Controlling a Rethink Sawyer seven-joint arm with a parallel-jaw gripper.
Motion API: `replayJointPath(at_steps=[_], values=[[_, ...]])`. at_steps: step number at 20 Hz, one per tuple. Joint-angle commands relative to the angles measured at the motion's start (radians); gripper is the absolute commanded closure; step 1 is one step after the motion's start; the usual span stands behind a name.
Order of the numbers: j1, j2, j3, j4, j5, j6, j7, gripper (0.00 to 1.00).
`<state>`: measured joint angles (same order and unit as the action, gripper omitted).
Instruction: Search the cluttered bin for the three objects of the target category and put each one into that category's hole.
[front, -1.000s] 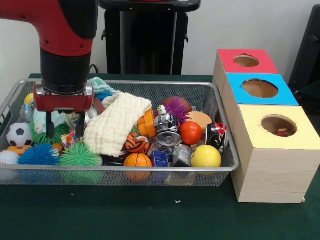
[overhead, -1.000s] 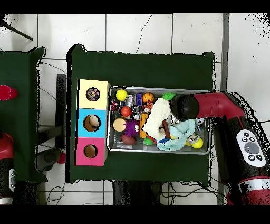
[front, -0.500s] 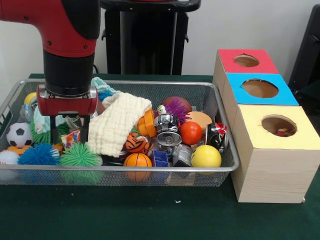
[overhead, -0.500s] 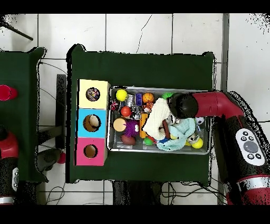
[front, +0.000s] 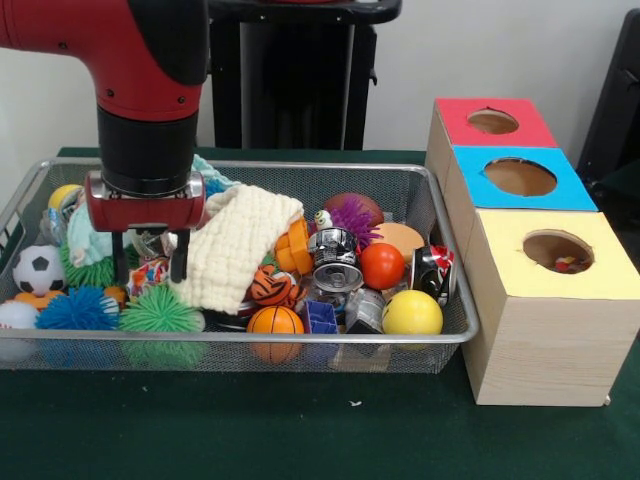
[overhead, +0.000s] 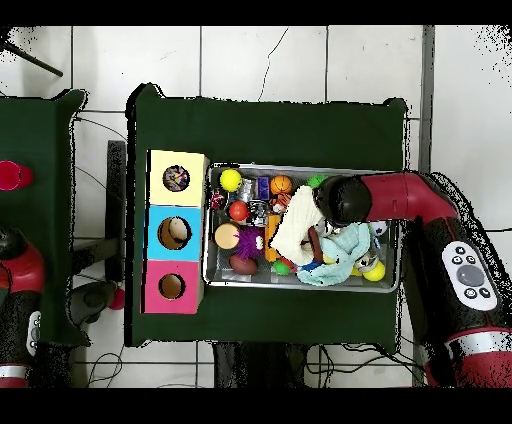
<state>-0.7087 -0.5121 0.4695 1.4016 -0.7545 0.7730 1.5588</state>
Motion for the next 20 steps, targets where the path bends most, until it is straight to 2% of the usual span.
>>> replayJointPath(at_steps=[1, 20], values=[[0.004, 0.025, 0.009, 0.014, -0.026, 0.122, -0.252, 0.00], [-0.040, 0.059, 0.056, -0.044, -0.048, 0.106, -0.364, 0.00]])
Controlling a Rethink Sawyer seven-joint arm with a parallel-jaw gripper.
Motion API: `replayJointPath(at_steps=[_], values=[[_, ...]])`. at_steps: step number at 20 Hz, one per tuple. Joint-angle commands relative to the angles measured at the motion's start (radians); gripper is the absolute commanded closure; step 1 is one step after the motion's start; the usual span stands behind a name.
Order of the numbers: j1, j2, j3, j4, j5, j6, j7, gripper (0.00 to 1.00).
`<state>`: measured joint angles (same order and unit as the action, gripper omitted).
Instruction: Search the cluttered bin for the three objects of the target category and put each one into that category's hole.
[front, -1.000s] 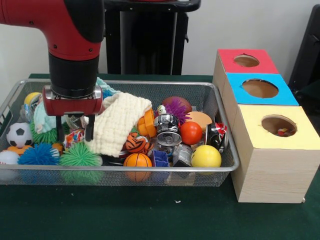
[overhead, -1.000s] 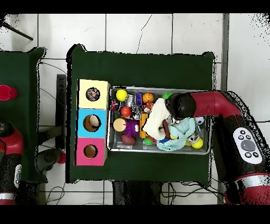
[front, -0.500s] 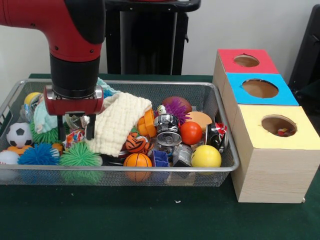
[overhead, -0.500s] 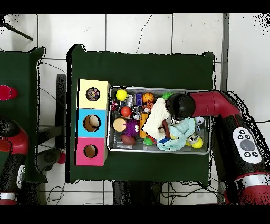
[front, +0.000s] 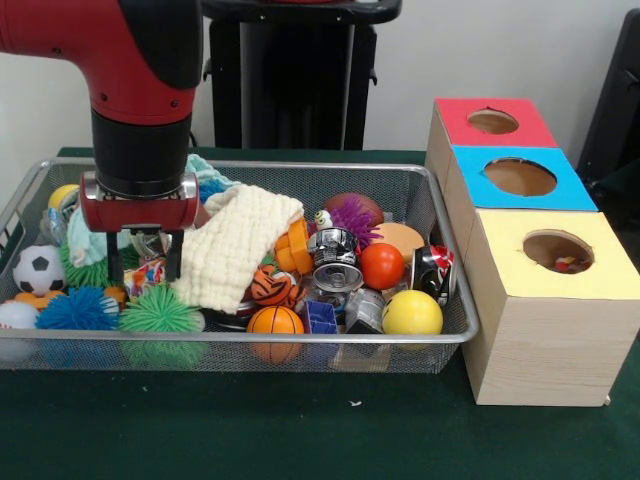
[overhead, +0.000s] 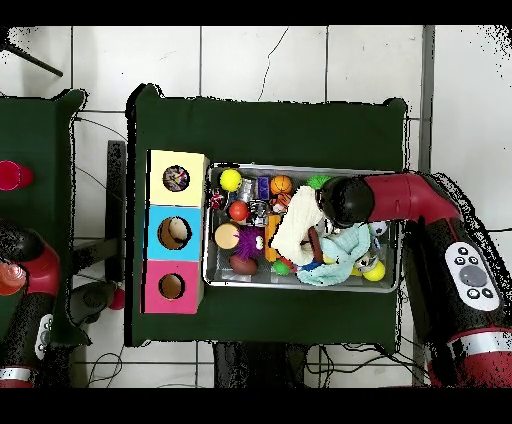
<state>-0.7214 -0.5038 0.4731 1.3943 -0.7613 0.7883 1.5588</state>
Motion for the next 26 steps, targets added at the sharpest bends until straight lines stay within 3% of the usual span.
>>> replayJointPath(at_steps=[1, 11, 22, 26], values=[[-0.027, 0.053, 0.054, -0.042, -0.043, 0.092, -0.366, 0.00], [-0.014, 0.093, 0.032, -0.053, -0.051, 0.088, -0.305, 0.00], [-0.010, 0.126, 0.019, -0.024, 0.020, 0.114, -0.185, 0.00], [-0.010, 0.118, 0.015, -0.016, 0.029, 0.157, -0.218, 0.00]])
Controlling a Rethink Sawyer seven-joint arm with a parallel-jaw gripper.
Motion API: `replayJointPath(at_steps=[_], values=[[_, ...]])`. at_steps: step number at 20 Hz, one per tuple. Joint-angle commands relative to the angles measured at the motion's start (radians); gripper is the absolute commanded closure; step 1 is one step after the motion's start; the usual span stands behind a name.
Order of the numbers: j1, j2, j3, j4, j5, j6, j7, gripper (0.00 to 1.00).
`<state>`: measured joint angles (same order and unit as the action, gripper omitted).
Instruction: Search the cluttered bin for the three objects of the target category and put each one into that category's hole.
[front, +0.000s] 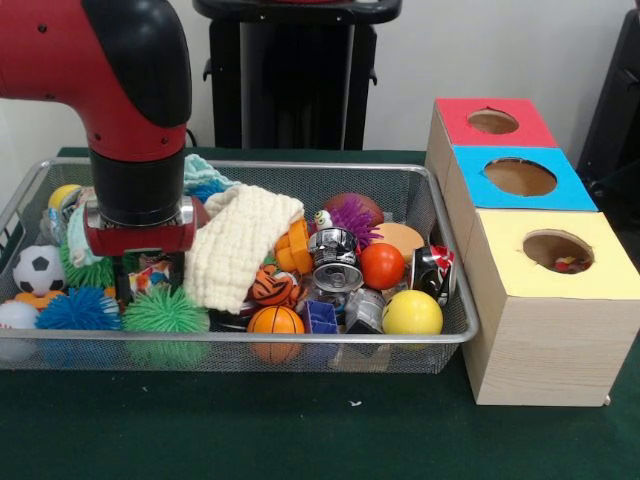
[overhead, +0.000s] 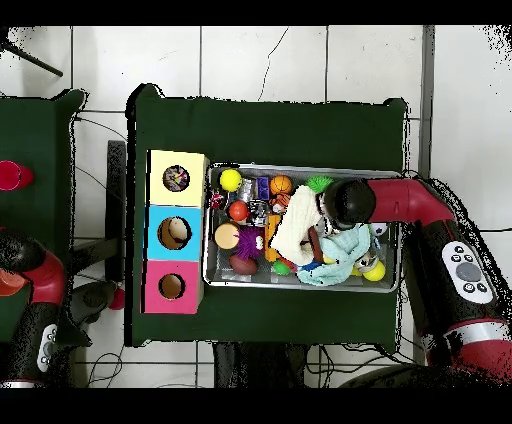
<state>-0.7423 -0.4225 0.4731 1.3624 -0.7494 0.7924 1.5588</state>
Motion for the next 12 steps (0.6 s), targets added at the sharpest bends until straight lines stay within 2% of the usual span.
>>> replayJointPath(at_steps=[1, 7, 12], values=[[0.015, 0.025, 0.012, 0.020, 0.010, 0.161, -0.234, 0.00], [0.011, -0.022, 0.026, 0.027, 0.008, 0.235, -0.323, 0.00], [0.016, -0.052, 0.032, 0.026, 0.003, 0.291, -0.345, 0.00]])
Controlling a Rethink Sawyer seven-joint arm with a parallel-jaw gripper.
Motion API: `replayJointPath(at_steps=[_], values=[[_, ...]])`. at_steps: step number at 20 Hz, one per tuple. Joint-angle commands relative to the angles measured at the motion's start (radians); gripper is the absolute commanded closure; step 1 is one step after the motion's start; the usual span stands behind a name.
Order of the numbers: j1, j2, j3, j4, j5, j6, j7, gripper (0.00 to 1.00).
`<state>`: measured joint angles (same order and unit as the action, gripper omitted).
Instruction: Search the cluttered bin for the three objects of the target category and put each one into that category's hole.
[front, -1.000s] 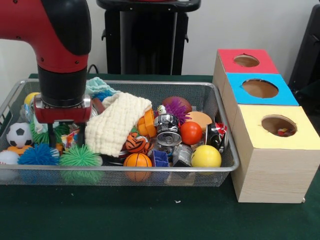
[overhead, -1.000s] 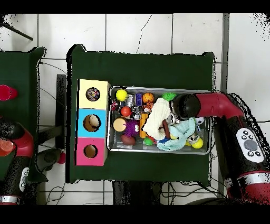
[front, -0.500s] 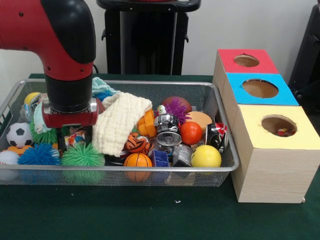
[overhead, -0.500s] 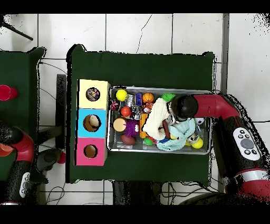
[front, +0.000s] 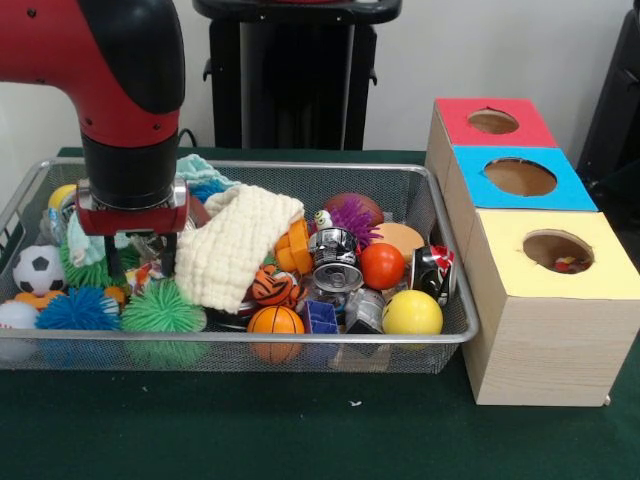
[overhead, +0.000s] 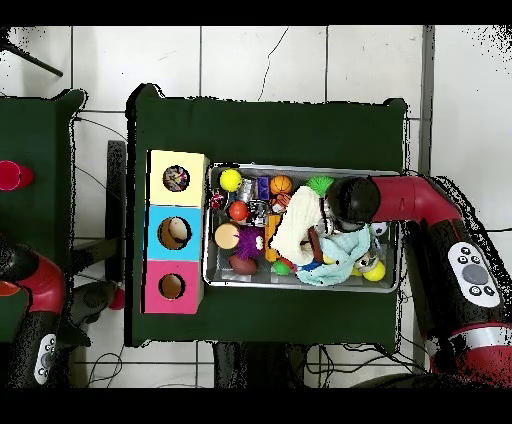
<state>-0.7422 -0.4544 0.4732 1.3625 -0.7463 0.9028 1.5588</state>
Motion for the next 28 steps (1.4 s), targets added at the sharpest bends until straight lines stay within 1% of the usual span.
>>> replayJointPath(at_steps=[1, 4, 5, 6, 9, 12, 14, 18, 21, 28], values=[[0.020, -0.029, 0.030, 0.026, 0.000, 0.199, -0.343, 0.00], [0.026, -0.048, 0.029, 0.034, -0.008, 0.250, -0.369, 0.00], [0.025, -0.050, 0.032, 0.039, -0.004, 0.254, -0.362, 0.00], [0.023, -0.052, 0.031, 0.045, 0.000, 0.245, -0.334, 0.00], [0.002, -0.051, 0.045, 0.074, 0.023, 0.175, -0.249, 0.00], [0.003, -0.037, 0.046, 0.071, 0.024, 0.153, -0.219, 0.00], [-0.003, -0.040, 0.048, 0.083, 0.031, 0.141, -0.212, 0.00], [-0.031, -0.022, 0.072, 0.104, 0.040, 0.032, -0.176, 0.00], [-0.047, -0.024, 0.086, 0.124, 0.046, -0.023, -0.161, 0.00], [-0.065, 0.006, 0.105, 0.132, 0.059, -0.110, -0.132, 0.00]])
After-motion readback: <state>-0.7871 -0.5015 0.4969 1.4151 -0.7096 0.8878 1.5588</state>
